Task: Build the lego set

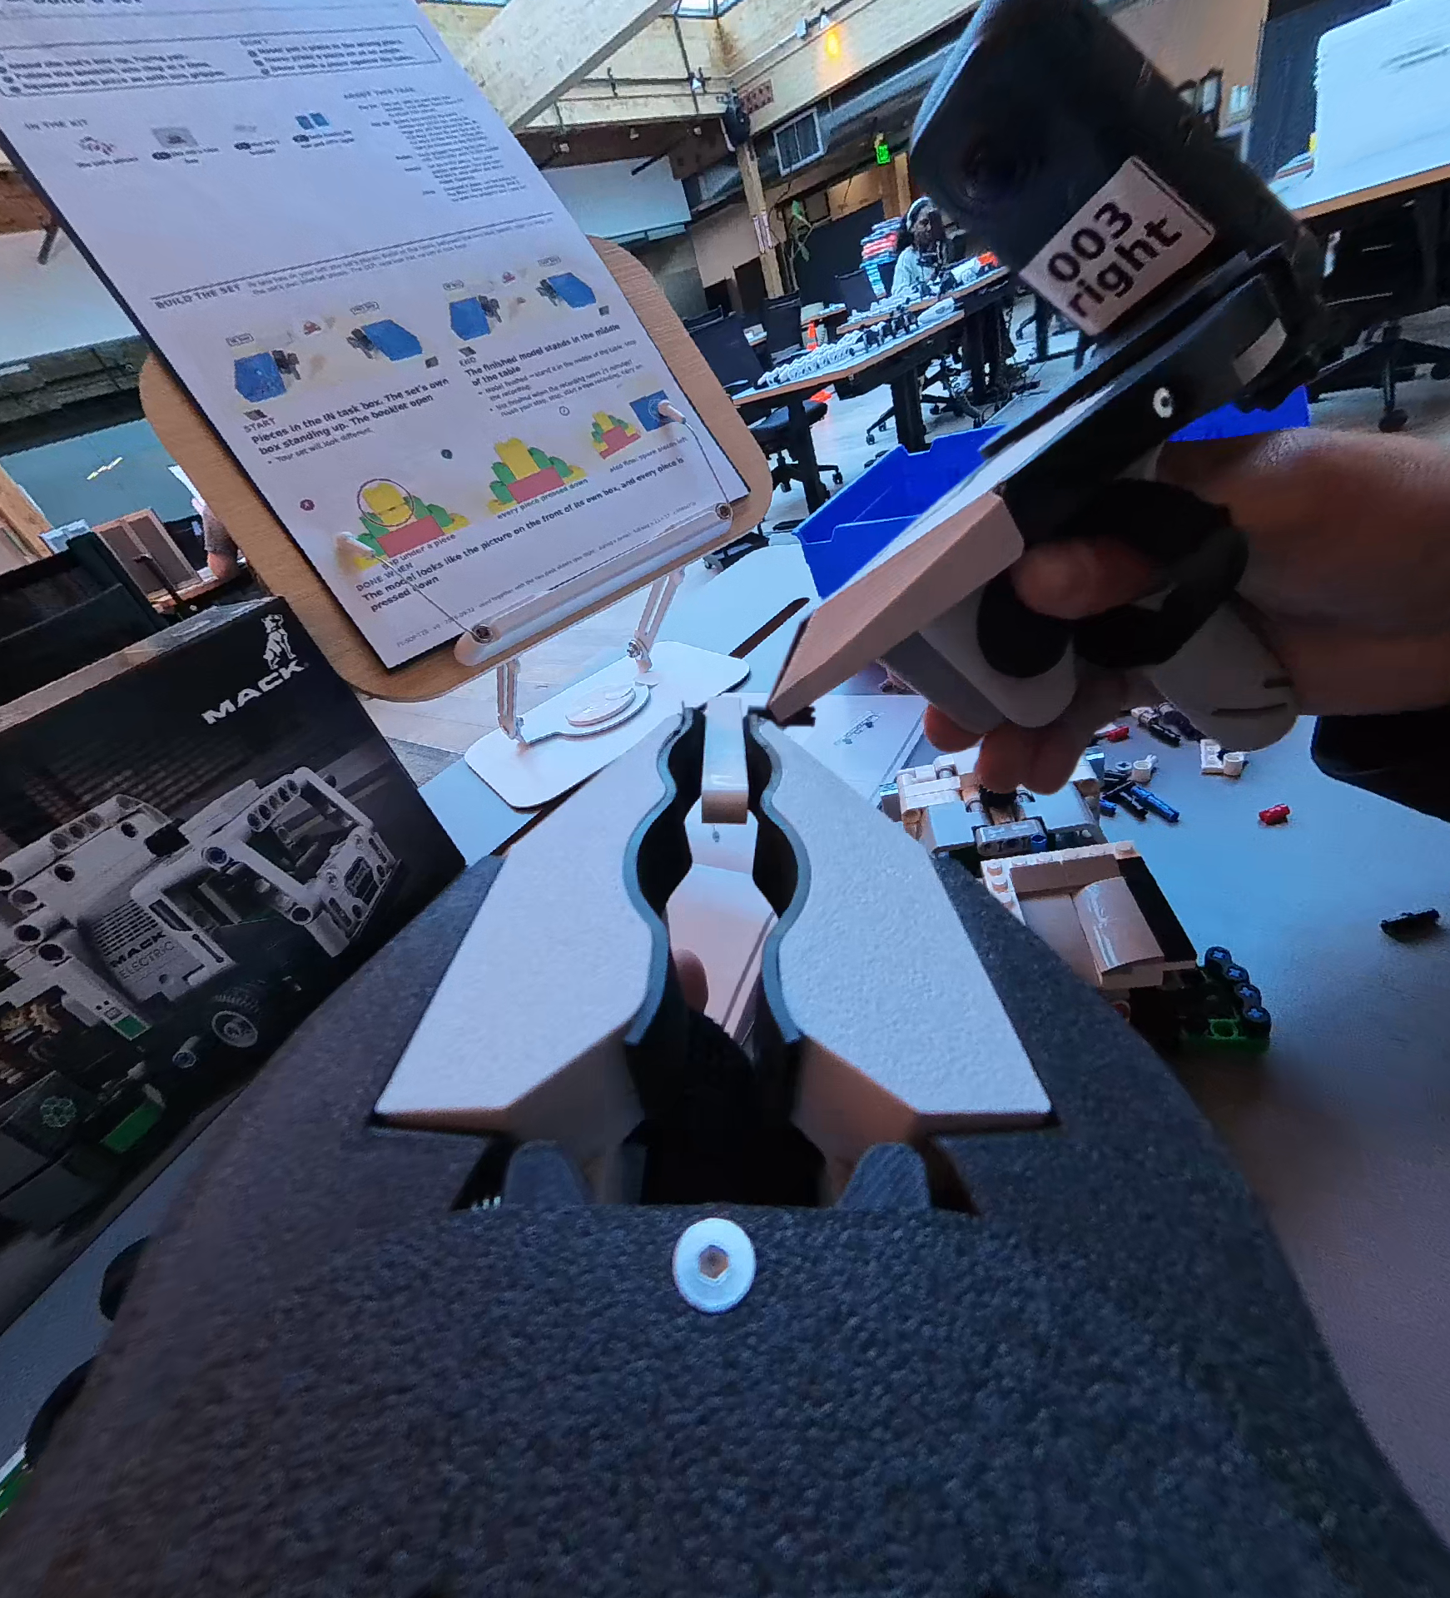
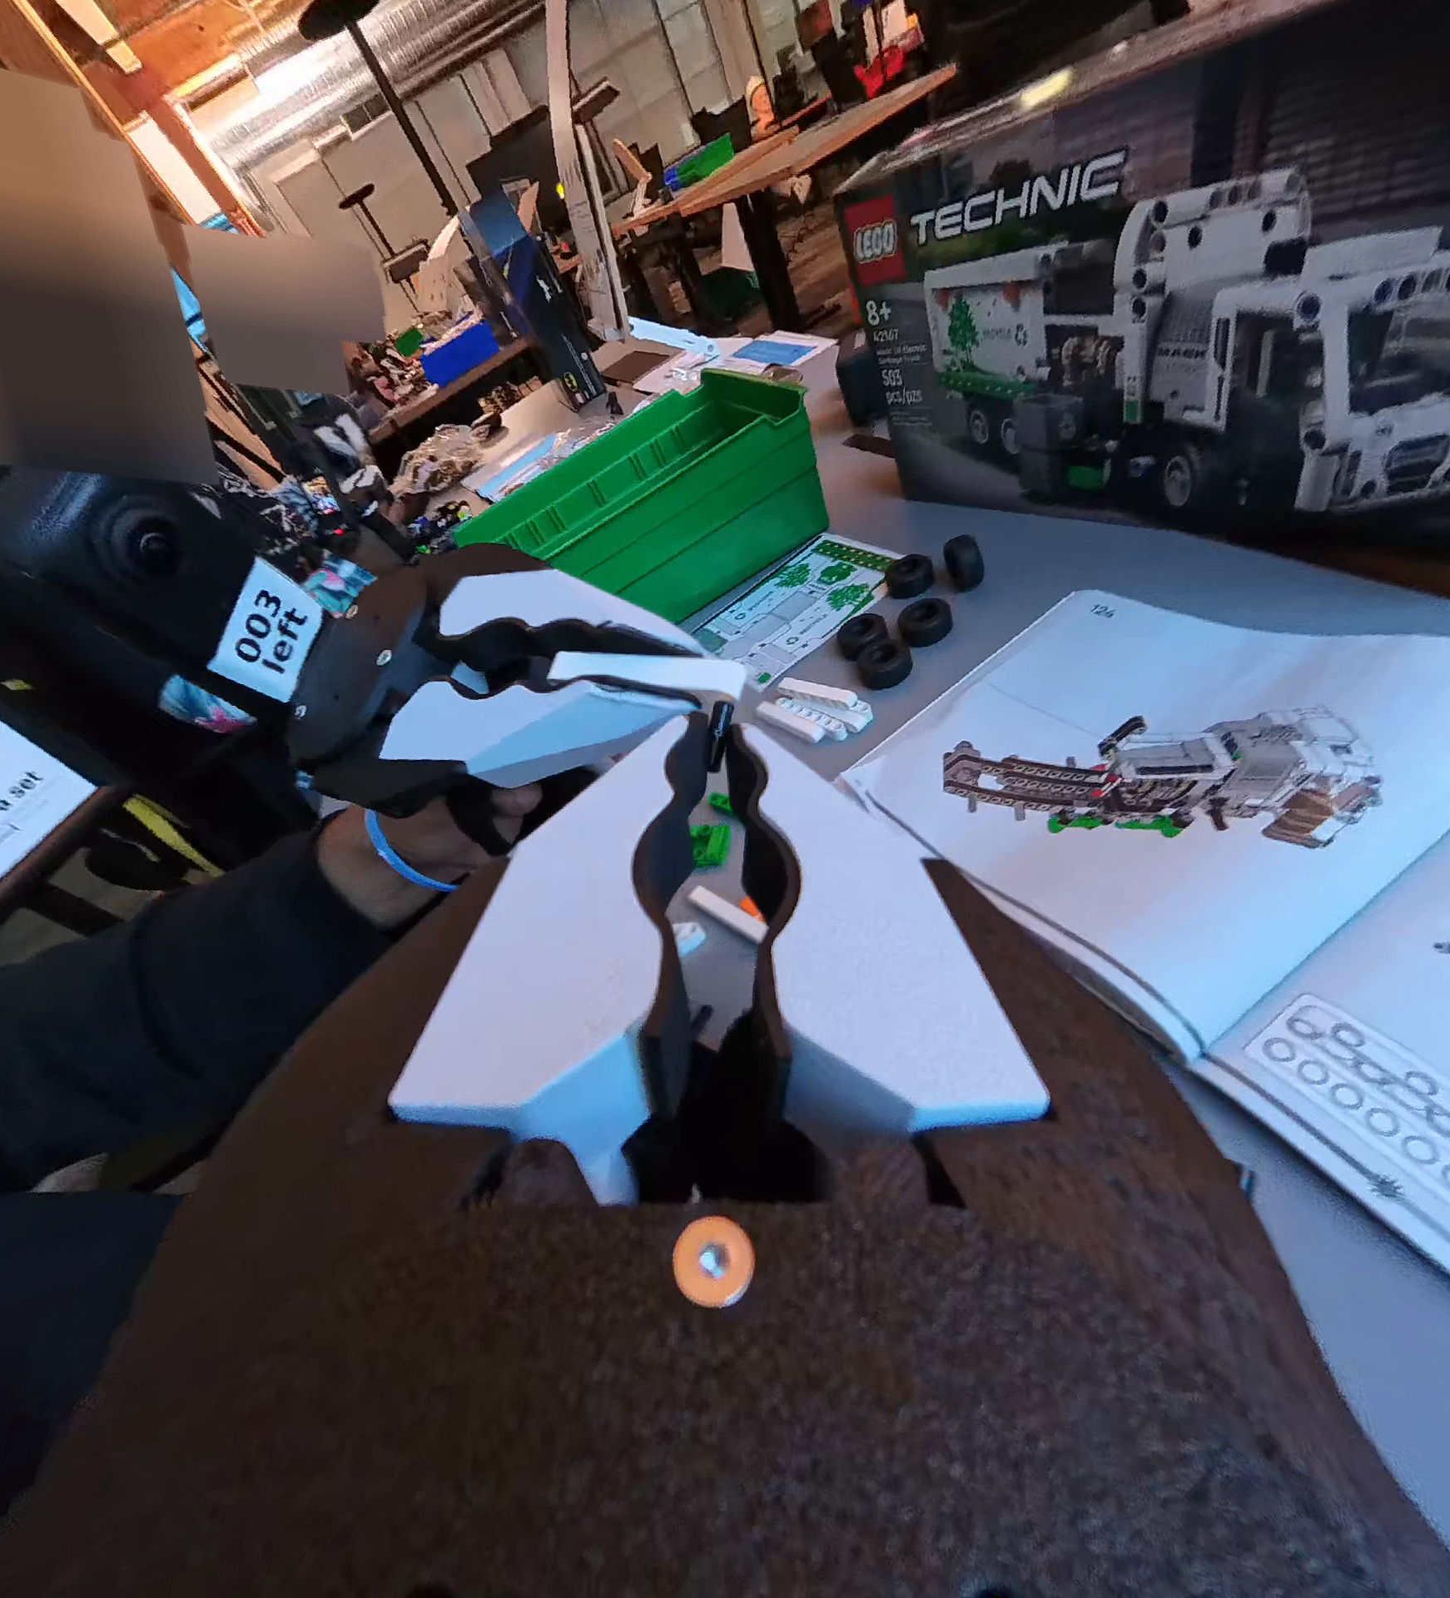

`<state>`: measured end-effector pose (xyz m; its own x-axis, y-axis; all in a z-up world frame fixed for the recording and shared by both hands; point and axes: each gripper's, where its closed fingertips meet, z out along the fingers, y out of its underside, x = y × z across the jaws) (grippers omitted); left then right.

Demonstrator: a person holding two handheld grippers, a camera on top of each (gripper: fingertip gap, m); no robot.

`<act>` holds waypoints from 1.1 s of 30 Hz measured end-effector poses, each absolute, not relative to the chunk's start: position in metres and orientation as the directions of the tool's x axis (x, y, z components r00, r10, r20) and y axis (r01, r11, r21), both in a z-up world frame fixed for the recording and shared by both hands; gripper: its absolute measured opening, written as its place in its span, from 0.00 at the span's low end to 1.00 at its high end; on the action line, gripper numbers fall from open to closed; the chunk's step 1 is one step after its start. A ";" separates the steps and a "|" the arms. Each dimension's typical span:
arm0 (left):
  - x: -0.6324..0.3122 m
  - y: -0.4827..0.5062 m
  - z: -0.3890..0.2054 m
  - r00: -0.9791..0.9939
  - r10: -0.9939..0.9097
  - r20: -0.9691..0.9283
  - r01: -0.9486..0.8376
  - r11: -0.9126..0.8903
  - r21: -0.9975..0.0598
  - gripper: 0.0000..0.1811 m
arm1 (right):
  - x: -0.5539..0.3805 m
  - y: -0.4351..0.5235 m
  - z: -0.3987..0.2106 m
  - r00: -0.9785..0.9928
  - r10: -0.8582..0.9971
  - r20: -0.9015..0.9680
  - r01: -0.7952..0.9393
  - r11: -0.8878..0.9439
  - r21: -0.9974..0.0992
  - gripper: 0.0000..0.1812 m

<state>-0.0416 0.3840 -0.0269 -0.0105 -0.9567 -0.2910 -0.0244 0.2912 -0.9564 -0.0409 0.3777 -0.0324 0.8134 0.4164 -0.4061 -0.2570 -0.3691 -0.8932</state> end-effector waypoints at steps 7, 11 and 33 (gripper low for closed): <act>-0.041 0.382 -0.029 -0.020 -0.958 -0.287 -0.027 0.288 -0.957 0.04 | -0.041 0.378 -0.032 0.788 0.418 -0.453 -0.298 -0.385 -0.874 0.02; -0.041 0.383 -0.029 -0.027 -0.968 -0.248 -0.028 0.249 -0.968 0.04 | -0.040 0.379 -0.032 0.798 0.406 -0.445 -0.298 -0.376 -0.877 0.02; -0.047 0.382 -0.051 -0.089 -0.799 -0.594 -0.127 0.601 -0.789 0.04 | -0.043 0.381 -0.056 0.898 0.362 -0.250 -0.069 -0.446 -0.892 0.02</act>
